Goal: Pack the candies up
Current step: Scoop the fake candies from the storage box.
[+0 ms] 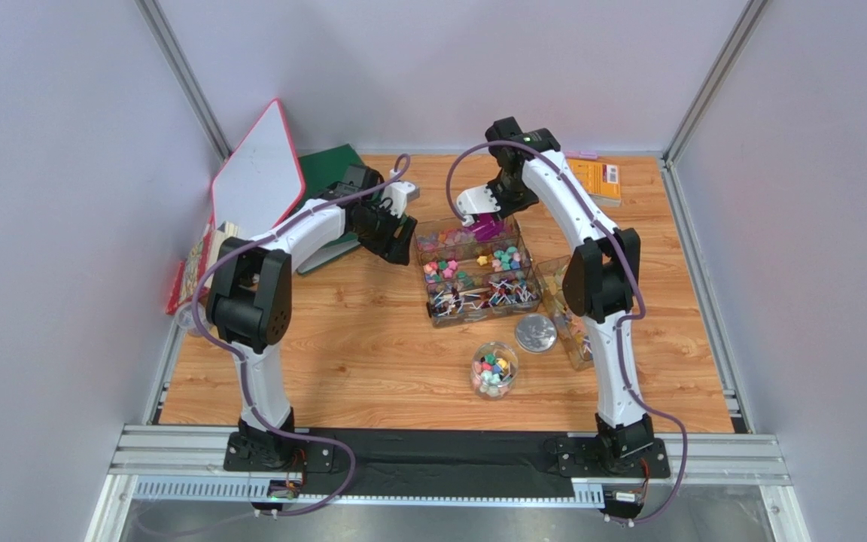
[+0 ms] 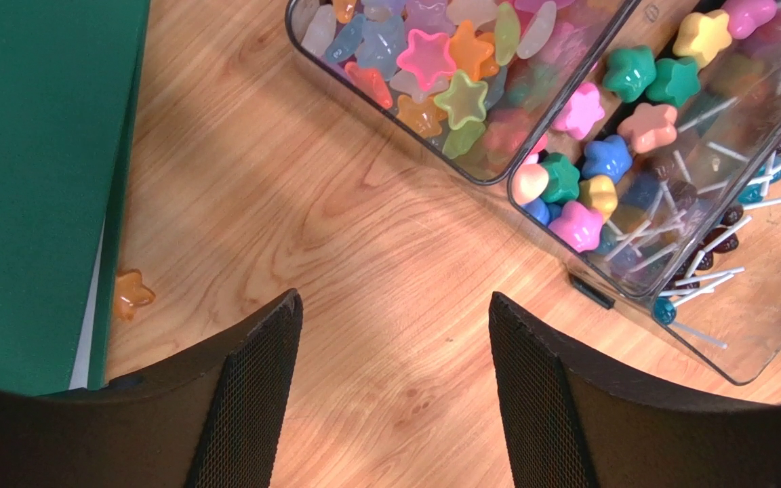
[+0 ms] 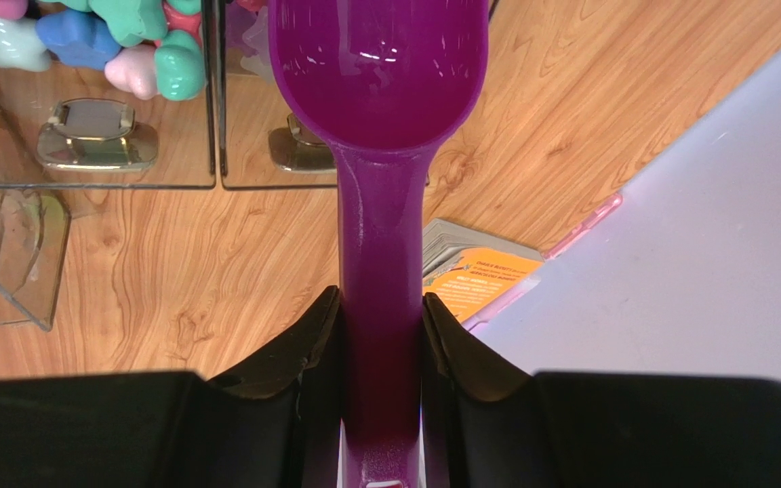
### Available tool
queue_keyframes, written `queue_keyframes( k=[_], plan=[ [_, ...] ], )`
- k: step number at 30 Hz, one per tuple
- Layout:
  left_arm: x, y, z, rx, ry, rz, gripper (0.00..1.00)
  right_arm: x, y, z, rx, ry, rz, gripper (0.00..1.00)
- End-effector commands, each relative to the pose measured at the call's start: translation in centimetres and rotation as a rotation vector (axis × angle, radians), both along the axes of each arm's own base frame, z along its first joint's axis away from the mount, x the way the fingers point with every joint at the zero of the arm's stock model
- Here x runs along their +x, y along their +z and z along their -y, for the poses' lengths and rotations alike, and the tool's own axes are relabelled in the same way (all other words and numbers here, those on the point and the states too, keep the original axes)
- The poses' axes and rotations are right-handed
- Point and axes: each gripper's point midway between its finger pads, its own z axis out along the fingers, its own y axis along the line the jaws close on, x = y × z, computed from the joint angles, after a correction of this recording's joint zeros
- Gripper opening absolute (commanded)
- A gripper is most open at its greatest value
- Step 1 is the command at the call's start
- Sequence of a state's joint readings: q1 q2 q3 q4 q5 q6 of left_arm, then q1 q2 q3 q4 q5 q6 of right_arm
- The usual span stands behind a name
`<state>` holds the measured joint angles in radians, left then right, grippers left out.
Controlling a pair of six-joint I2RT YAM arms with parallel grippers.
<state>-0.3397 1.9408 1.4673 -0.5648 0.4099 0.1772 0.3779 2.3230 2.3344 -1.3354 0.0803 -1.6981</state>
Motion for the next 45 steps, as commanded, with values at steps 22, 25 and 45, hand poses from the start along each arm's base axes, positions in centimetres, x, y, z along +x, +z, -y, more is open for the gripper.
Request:
queue_keyframes(
  k=[22, 25, 45],
  plan=[
    [0.3, 0.8, 0.7, -0.082, 0.025, 0.022, 0.73, -6.1, -6.5, -2.3, -0.107, -0.004, -0.313, 0.0],
    [0.4, 0.7, 0.7, -0.084, 0.033, 0.017, 0.73, -6.3, -7.0, -2.6, -0.088, -0.016, -0.326, 0.0],
    [0.6, -0.9, -0.4, -0.033, 0.066, -0.054, 0.73, -8.2, -8.2, -6.4, 0.158, -0.027, -0.44, 0.0]
  ],
)
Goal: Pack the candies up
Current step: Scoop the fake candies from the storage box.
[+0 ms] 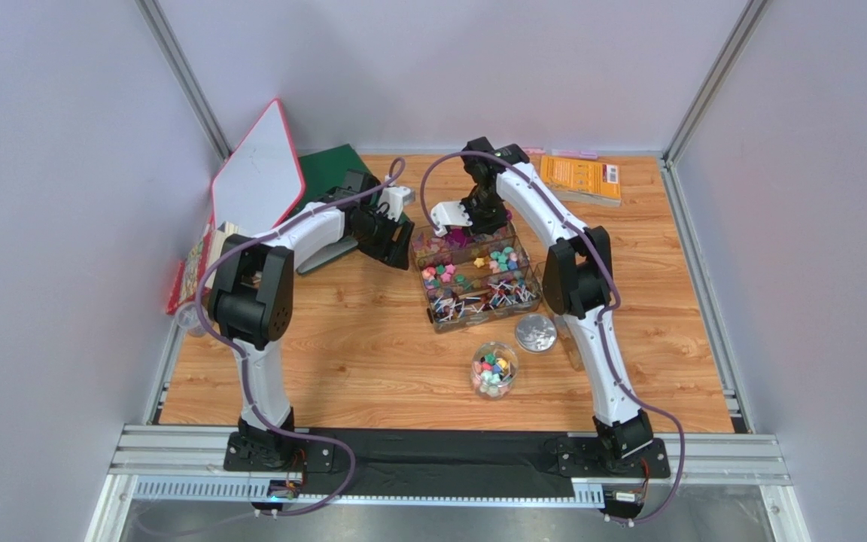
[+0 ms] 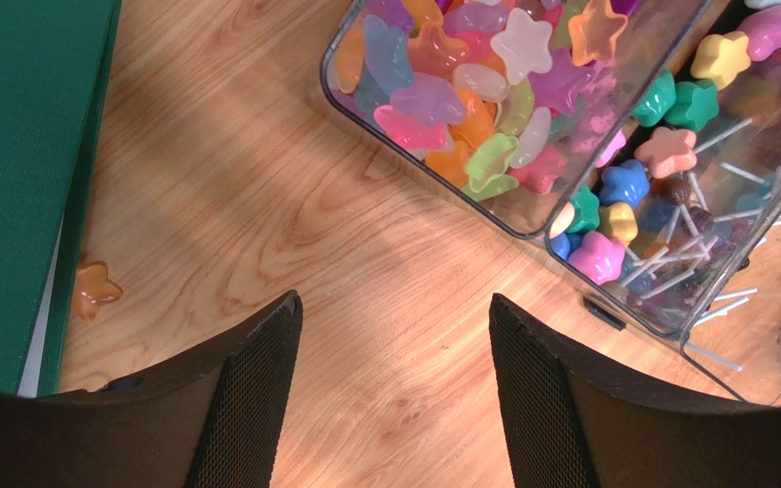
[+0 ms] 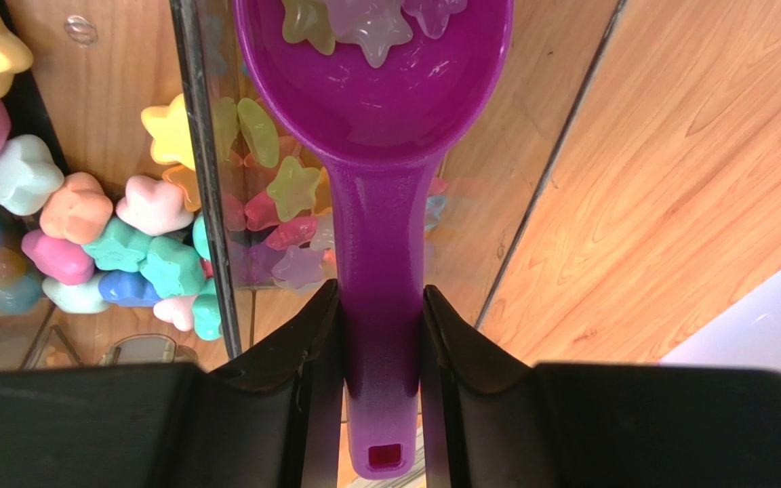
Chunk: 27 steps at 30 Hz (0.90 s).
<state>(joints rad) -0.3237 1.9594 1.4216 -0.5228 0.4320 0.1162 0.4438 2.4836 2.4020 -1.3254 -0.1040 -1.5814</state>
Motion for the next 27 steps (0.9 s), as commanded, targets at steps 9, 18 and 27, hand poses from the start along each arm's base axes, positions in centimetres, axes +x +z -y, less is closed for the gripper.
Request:
queue_keyframes(
  k=[9, 18, 27],
  plan=[
    [1.8, 0.8, 0.0, 0.014, 0.007, -0.002, 0.73, -7.2, -3.5, 1.2, -0.018, -0.043, -0.326, 0.0],
    [2.1, 0.9, -0.6, 0.052, -0.009, 0.001, 0.73, -8.6, -3.8, 0.2, 0.136, -0.058, -0.439, 0.0],
    [2.3, 1.3, -2.1, 0.061, -0.014, 0.01, 0.73, -9.0, -2.8, -0.5, 0.321, -0.079, -0.505, 0.0]
  ],
)
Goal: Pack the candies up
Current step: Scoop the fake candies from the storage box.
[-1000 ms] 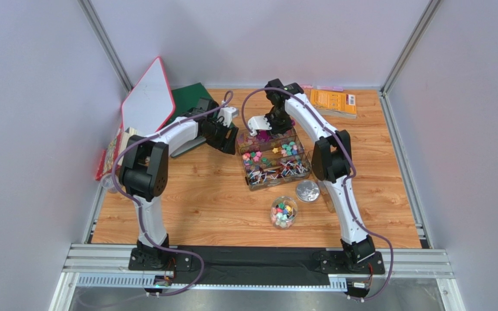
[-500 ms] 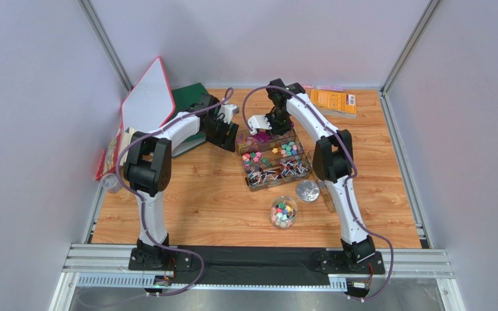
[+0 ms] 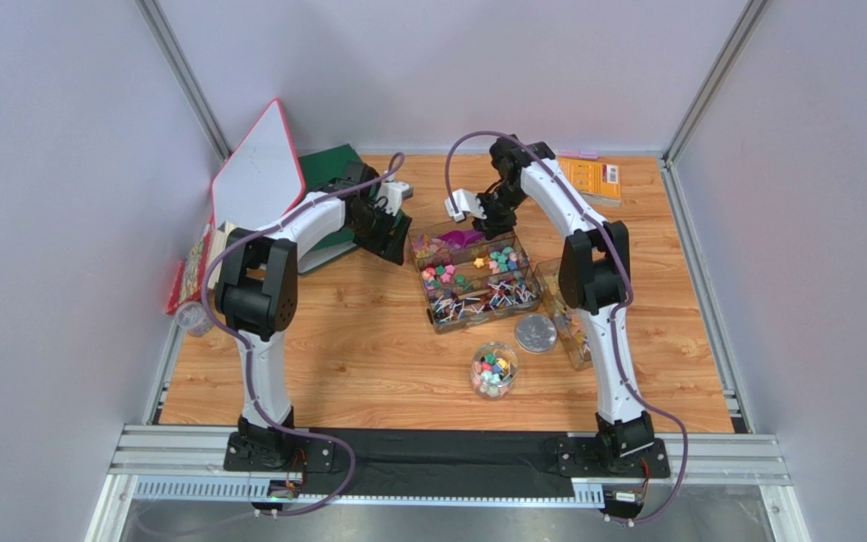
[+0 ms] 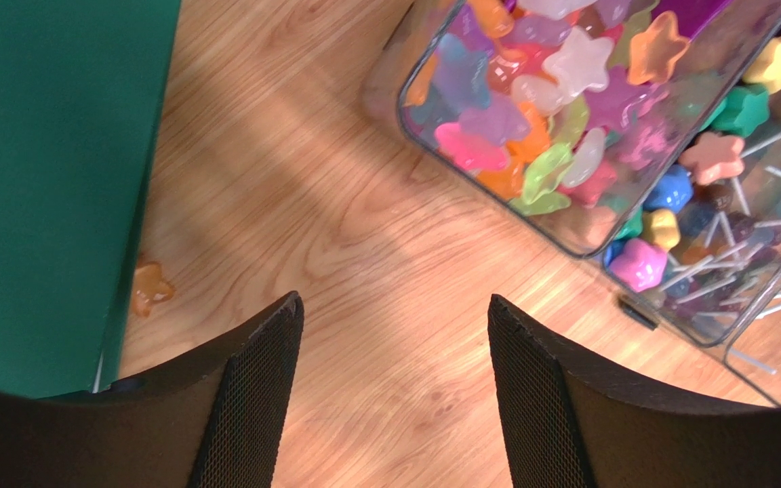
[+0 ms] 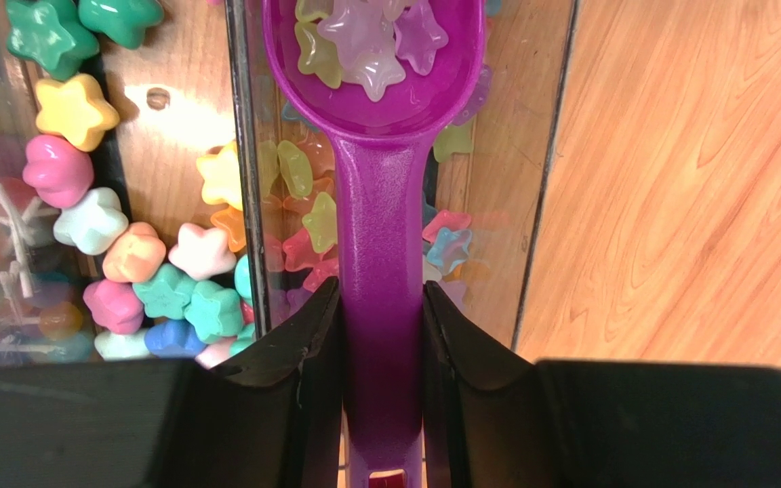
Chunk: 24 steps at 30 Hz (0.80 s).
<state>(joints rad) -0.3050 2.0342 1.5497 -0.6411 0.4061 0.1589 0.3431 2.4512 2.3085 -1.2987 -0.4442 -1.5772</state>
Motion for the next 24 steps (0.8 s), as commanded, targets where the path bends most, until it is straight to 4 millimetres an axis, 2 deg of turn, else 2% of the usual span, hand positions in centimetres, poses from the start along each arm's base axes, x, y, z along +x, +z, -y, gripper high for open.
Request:
queue_keyframes(
  k=[1, 3, 6, 13, 19, 24],
  plan=[
    [1.0, 1.6, -1.2, 0.015, -0.012, 0.044, 0.73, -7.6, -1.8, -0.5, 0.067, 0.004, -0.349, 0.0],
    [1.4, 1.8, -1.6, 0.021, -0.017, 0.055, 0.73, -7.4, -1.0, -0.7, 0.104, -0.003, -0.34, 0.0],
    [1.5, 1.8, -2.2, 0.03, -0.015, 0.057, 0.73, -7.6, -1.1, -0.8, 0.141, 0.0, -0.342, 0.0],
    [1.9, 1.8, -3.0, 0.067, -0.024, 0.059, 0.73, -8.4, -3.0, 0.9, 0.012, 0.051, -0.343, 0.01],
    [1.9, 1.6, -3.5, 0.096, -0.03, 0.062, 0.73, -8.4, -3.0, 1.1, -0.014, 0.081, -0.323, 0.28],
    [1.7, 1.2, -3.7, 0.105, -0.038, 0.052, 0.73, -8.5, -2.3, 1.4, 0.015, 0.099, -0.332, 0.45]
  ],
)
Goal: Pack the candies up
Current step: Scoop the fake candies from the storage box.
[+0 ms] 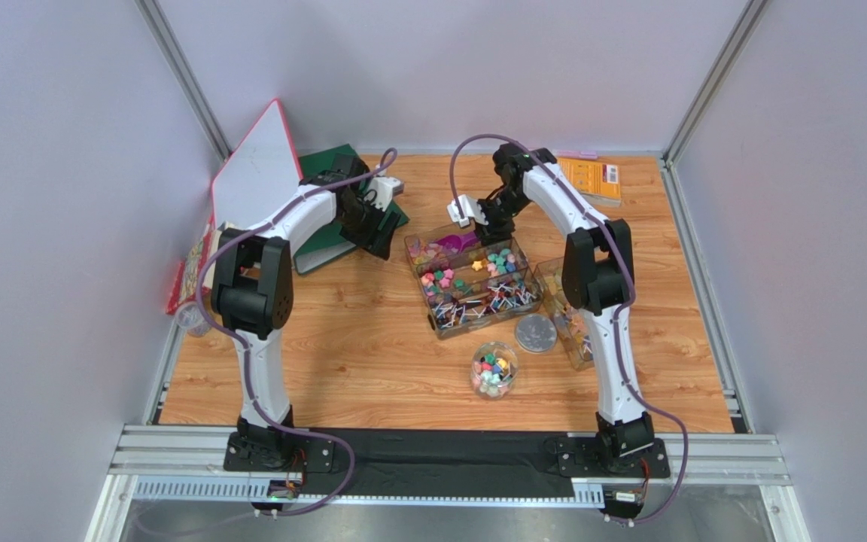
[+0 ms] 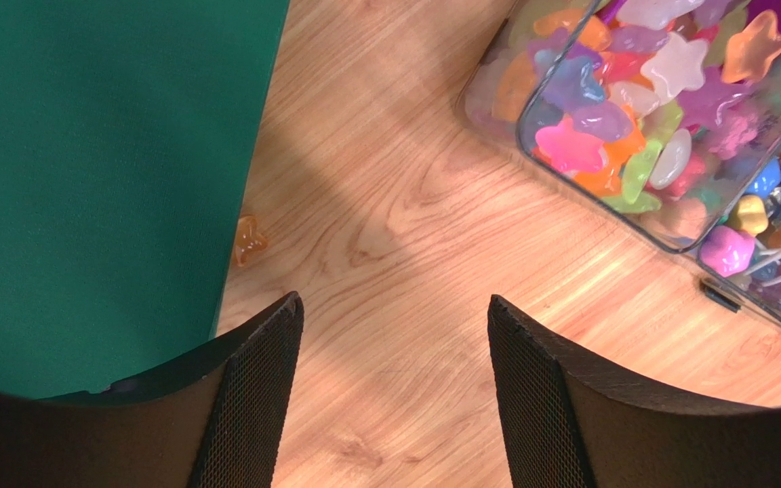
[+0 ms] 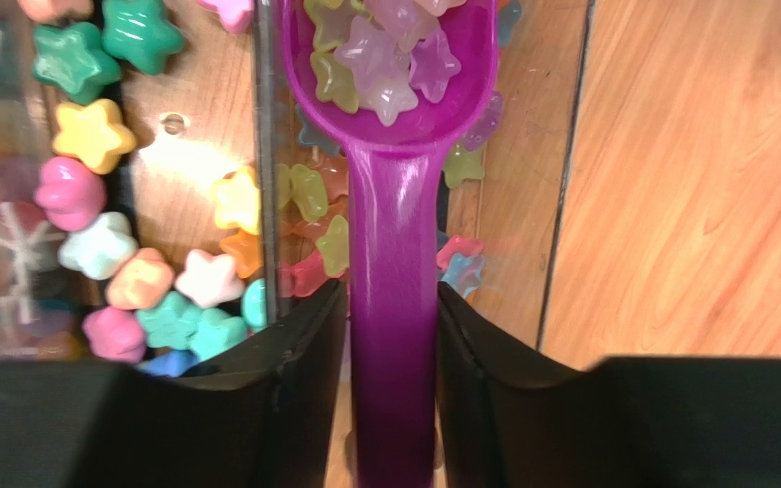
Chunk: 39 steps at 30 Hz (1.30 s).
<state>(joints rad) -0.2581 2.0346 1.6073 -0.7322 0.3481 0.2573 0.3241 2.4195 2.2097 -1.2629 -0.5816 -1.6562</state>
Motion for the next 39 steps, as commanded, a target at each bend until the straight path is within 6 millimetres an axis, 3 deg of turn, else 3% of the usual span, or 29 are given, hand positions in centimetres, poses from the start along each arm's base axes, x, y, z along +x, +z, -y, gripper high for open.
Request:
queue_keyframes(
  k=[1, 7, 14, 21, 23, 24, 27, 34, 39],
  plan=[
    [0.7, 0.6, -0.4, 0.018, -0.027, 0.025, 0.73, -7.4, -1.8, 2.7, -0.119, 0.055, -0.301, 0.47],
    [0.6, 0.5, -0.4, 0.019, -0.037, 0.021, 0.73, -8.2, -1.9, 2.8, -0.143, 0.102, -0.312, 0.47],
    [0.9, 0.5, 0.2, -0.009, -0.03, 0.014, 0.73, -8.1, -0.3, 1.3, -0.109, 0.088, -0.299, 0.44],
    [0.8, 0.4, 0.3, -0.015, -0.032, 0.009, 0.73, -8.4, 0.7, 1.4, -0.118, 0.061, -0.311, 0.39],
    [0.8, 0.4, 0.3, -0.014, -0.032, 0.009, 0.73, -8.8, 0.5, 1.6, -0.129, 0.063, -0.322, 0.31],
    [0.8, 0.4, 0.3, -0.015, -0.032, 0.007, 0.73, -8.9, 0.3, 1.5, -0.137, 0.065, -0.324, 0.14],
    [0.7, 0.2, 0.3, -0.016, -0.031, 0.003, 0.73, -9.2, -0.5, 1.6, -0.162, 0.053, -0.347, 0.0],
    [0.6, 0.2, 0.2, -0.008, -0.034, 0.004, 0.73, -9.4, -2.7, 1.7, -0.185, -0.031, -0.411, 0.0],
    [0.8, 0.3, 0.1, -0.005, -0.032, 0.011, 0.73, -8.0, -3.0, 0.2, -0.122, -0.144, -0.391, 0.0]
  ],
)
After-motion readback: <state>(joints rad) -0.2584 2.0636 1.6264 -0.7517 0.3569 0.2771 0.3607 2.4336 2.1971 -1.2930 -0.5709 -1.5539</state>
